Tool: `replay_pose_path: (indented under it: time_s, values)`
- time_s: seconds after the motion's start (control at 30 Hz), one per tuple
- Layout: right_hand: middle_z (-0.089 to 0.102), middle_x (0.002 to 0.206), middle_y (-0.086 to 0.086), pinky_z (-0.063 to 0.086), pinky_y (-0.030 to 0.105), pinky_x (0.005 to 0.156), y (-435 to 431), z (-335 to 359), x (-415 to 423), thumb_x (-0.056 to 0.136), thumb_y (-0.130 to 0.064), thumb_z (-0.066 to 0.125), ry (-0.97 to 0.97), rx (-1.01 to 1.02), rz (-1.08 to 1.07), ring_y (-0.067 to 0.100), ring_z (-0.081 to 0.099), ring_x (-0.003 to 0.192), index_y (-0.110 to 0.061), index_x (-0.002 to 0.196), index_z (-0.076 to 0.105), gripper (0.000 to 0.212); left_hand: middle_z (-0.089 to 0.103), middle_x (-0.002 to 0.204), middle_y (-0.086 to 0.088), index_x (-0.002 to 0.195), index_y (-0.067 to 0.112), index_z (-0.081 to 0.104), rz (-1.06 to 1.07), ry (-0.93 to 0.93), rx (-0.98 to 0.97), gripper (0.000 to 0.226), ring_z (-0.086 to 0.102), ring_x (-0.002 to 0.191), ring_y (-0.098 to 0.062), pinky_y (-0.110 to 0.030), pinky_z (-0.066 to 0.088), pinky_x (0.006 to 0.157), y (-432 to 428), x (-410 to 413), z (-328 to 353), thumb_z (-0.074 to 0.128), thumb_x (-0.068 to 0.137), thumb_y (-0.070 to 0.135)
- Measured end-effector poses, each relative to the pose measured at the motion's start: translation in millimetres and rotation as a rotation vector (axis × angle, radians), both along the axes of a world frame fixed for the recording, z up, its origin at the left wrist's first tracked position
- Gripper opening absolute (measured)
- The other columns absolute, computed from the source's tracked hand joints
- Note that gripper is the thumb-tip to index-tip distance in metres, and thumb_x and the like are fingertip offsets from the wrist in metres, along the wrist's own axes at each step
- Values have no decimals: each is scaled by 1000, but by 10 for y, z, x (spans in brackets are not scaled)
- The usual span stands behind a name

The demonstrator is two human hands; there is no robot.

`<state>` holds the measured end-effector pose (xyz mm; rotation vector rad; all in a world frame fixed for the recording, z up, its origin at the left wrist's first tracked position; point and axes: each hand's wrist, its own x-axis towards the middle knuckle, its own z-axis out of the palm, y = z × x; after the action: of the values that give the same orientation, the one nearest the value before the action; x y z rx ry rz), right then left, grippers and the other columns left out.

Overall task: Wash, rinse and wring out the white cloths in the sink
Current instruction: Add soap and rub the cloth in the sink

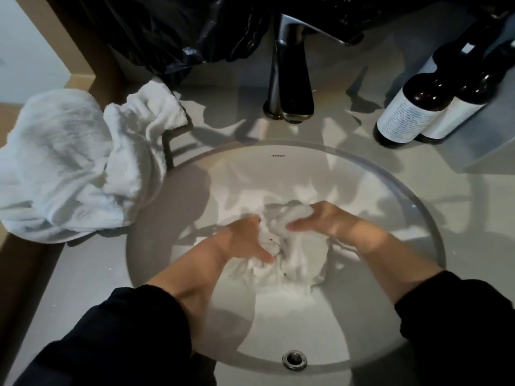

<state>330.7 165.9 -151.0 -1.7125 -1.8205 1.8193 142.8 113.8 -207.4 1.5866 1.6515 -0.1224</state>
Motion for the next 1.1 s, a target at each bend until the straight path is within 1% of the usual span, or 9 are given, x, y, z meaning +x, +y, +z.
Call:
replay_pose_path:
  time_s: [0.07, 0.23, 0.43, 0.5, 0.67, 0.8, 0.87, 0.97, 1.1]
  values:
    - [73, 74, 3, 53, 23, 58, 70, 140, 61, 86, -26, 68, 238, -161, -296, 16, 70, 67, -7, 101, 69, 24, 66, 97, 5, 102, 18, 61, 22, -141, -29, 53, 64, 91, -16, -24, 50, 78, 23, -59, 156, 86, 62, 42]
    - [72, 107, 8, 50, 33, 85, 129, 389, 190, 87, -63, 44, 538, -421, -482, 21, 70, 96, -15, 111, 71, 61, 72, 106, 2, 116, 22, 61, 377, -740, 44, 45, 69, 96, -13, -16, 52, 77, 65, -215, 649, 78, 76, 9]
    - [74, 100, 4, 50, 33, 85, 49, 294, 103, 76, -72, 44, 252, -538, -301, 19, 70, 89, -20, 105, 69, 65, 71, 108, -12, 119, 2, 59, 584, -1040, 199, 47, 69, 99, -26, -31, 56, 83, 103, -304, 711, 74, 74, 0]
    - [70, 112, 4, 45, 35, 98, 12, 239, 67, 67, -74, 45, 256, -583, -219, 21, 65, 105, -23, 108, 69, 70, 70, 106, -14, 119, 0, 59, 656, -1065, 236, 45, 69, 93, -27, -36, 56, 84, 114, -286, 730, 72, 76, 0]
    - [66, 113, 12, 39, 33, 104, 3, 160, 50, 91, -64, 36, 90, 89, -103, 27, 59, 111, -12, 102, 65, 61, 71, 100, -13, 115, 4, 62, 630, -1096, 184, 49, 69, 90, -26, -33, 56, 77, 77, -229, 779, 74, 68, 3]
    - [68, 107, -2, 48, 29, 91, 54, 97, 20, 83, -55, 62, 403, -53, 0, 19, 61, 102, -24, 113, 61, 43, 70, 99, -19, 104, 5, 65, 473, -949, 197, 50, 68, 93, -34, -47, 55, 85, 34, -185, 854, 83, 60, 19]
    - [66, 120, 7, 49, 37, 97, 24, 54, 67, 60, -51, 83, 332, -152, 233, 26, 63, 111, -20, 125, 55, 78, 69, 90, -16, 98, 1, 64, 522, -898, 257, 43, 68, 84, -29, -46, 56, 80, 43, -190, 891, 83, 62, 15]
    - [62, 123, 22, 44, 52, 102, -40, 49, 145, 51, -42, 92, 232, -401, 456, 37, 60, 114, -2, 126, 52, 94, 66, 71, 3, 84, 5, 64, 604, -872, 329, 28, 64, 67, -13, -26, 53, 65, 56, -210, 894, 83, 64, 7]
    - [73, 94, 9, 57, 30, 75, -30, 121, 210, 32, -40, 98, 440, -432, 185, 20, 72, 85, 0, 112, 57, 98, 69, 76, -2, 80, 10, 64, 783, -993, 348, 18, 65, 71, -21, -31, 54, 70, 93, -226, 806, 74, 75, -3]
